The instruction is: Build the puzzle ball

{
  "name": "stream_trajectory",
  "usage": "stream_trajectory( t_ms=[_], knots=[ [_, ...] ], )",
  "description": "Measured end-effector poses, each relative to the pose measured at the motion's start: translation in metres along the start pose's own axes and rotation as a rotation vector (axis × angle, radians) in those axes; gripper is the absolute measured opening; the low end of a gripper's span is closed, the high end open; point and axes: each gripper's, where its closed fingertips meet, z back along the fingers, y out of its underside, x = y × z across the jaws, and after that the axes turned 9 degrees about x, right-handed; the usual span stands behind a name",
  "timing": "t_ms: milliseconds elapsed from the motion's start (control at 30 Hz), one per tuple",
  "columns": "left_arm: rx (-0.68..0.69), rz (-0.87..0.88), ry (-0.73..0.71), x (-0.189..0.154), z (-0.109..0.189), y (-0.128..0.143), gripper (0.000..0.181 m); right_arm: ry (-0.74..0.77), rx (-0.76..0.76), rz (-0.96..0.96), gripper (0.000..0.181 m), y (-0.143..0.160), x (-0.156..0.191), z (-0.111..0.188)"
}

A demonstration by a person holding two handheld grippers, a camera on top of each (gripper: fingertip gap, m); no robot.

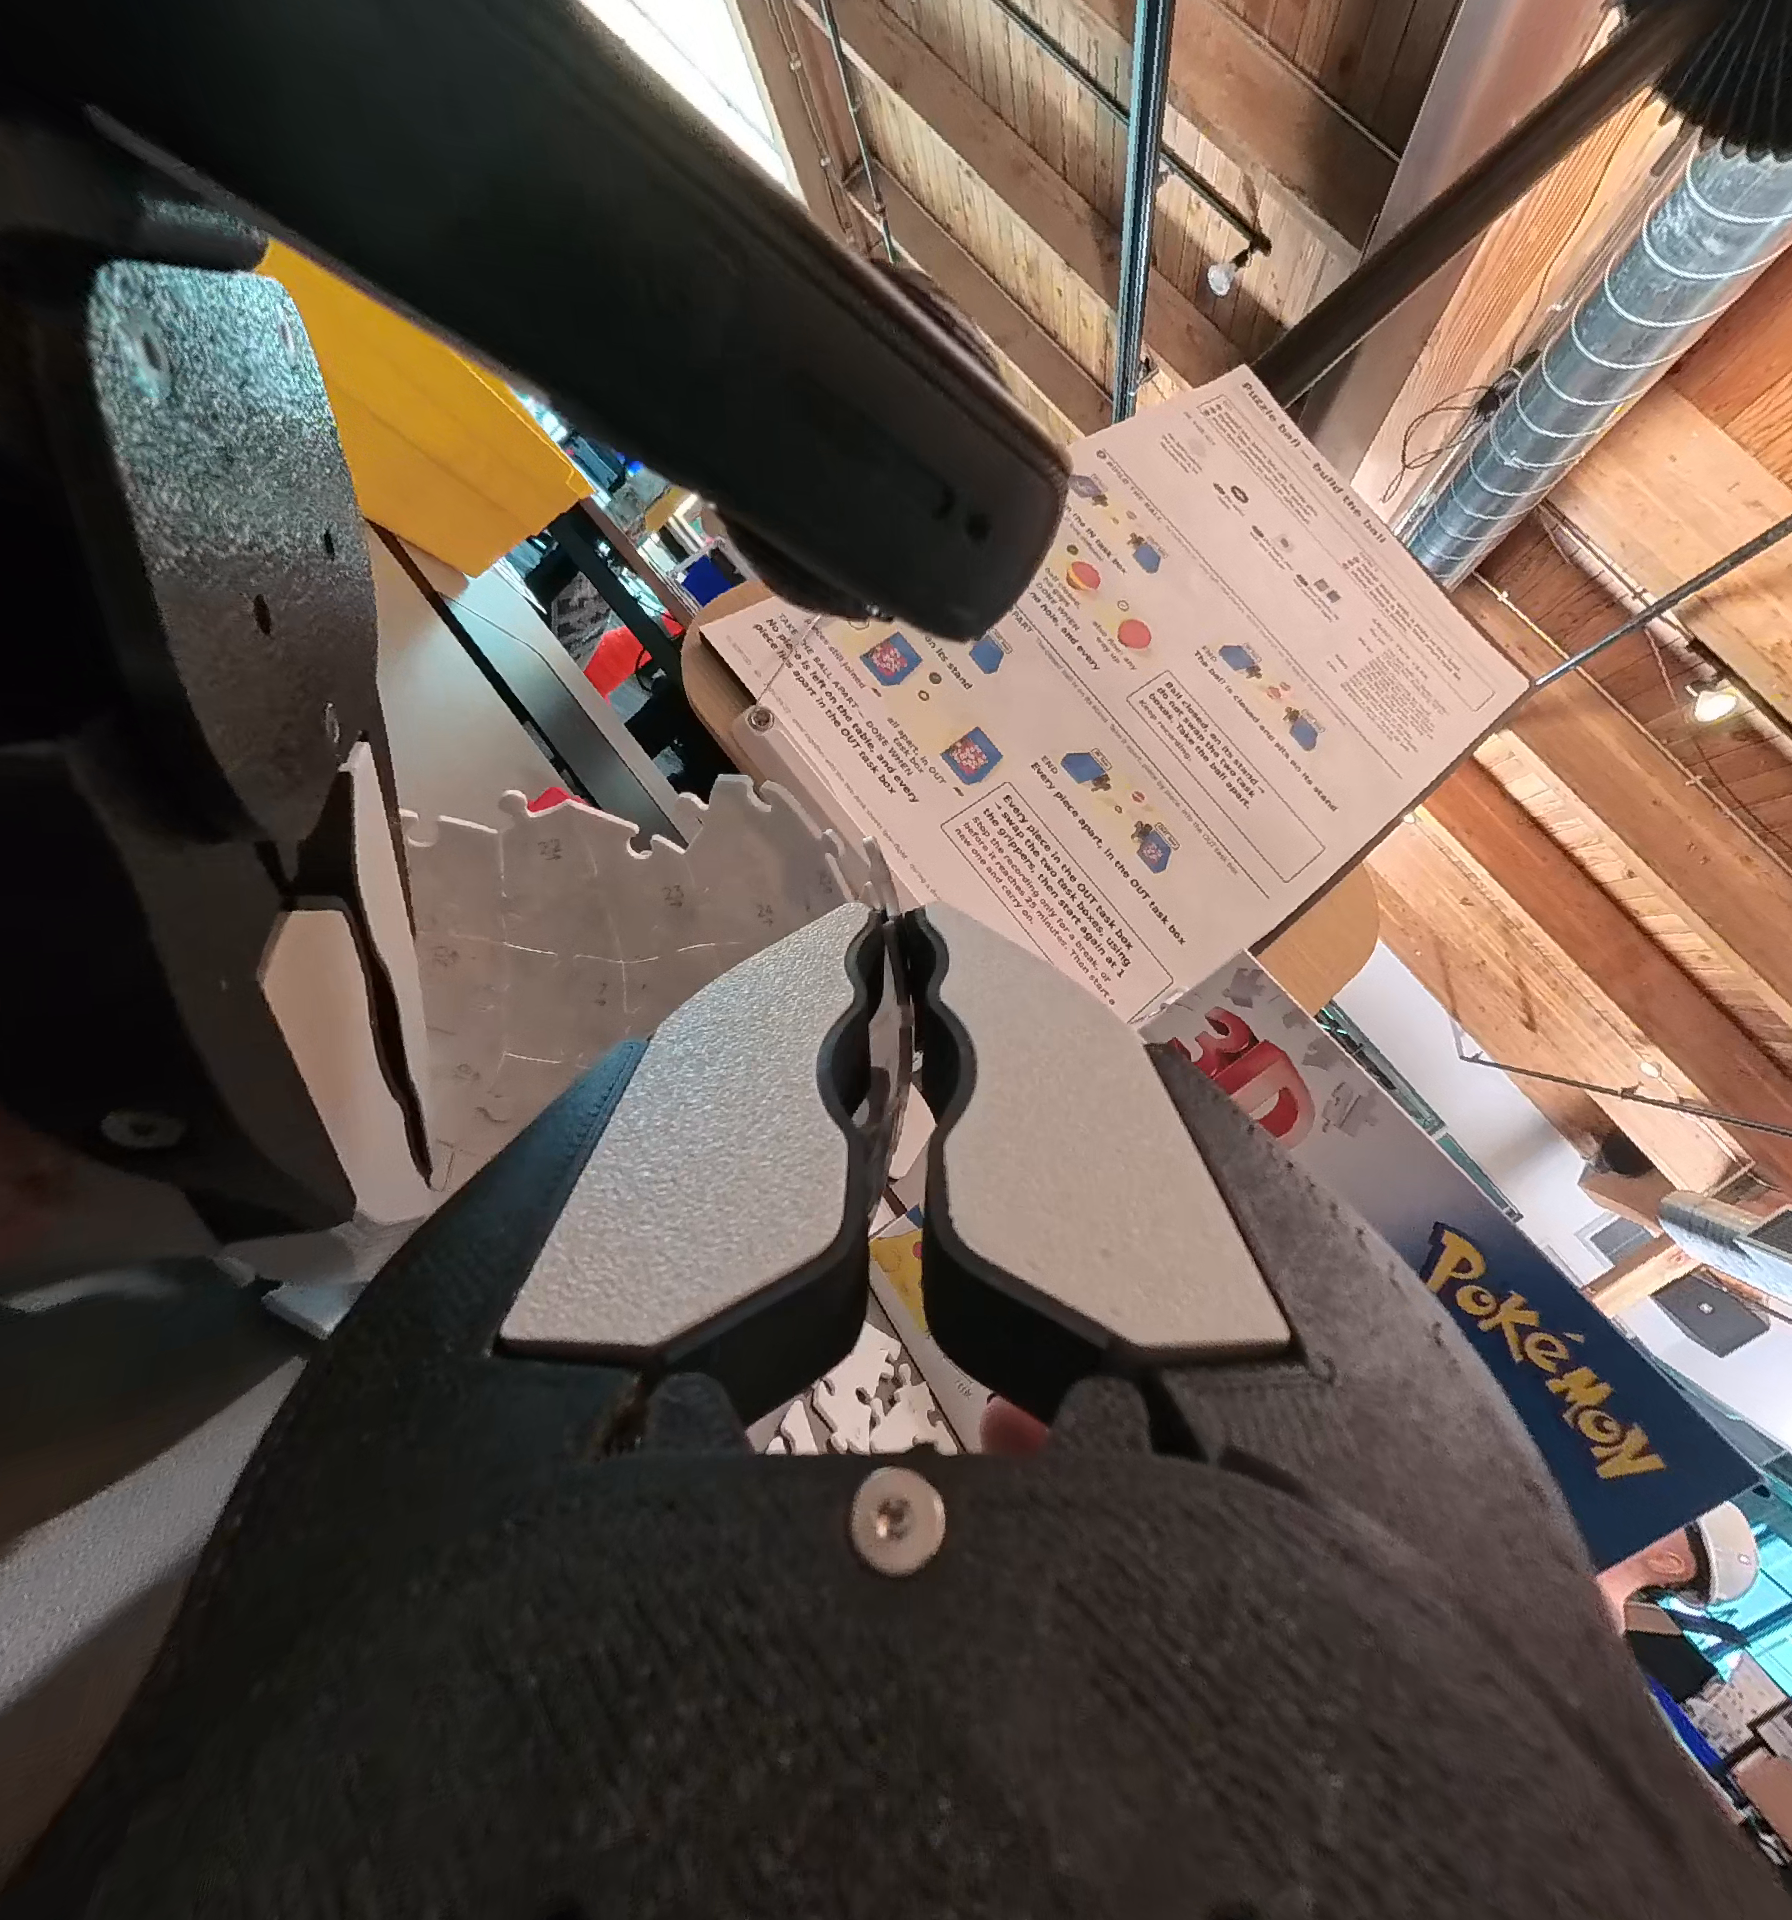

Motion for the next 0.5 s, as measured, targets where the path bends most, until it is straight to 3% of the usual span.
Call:
stream_trajectory(
  t_ms=[200,500],
  knots=[
    [-0.024,-0.026,-0.060,0.0068,0.0011,-0.0047,0.000,-0.002,0.000,0.001,0.004,0.0001,0.0004,-0.0005],
    [-0.020,-0.011,-0.038,0.0044,-0.0040,-0.0033,0.000,-0.007,0.015,-0.017,0.004,0.0037,0.0007,-0.0017]
  ],
)
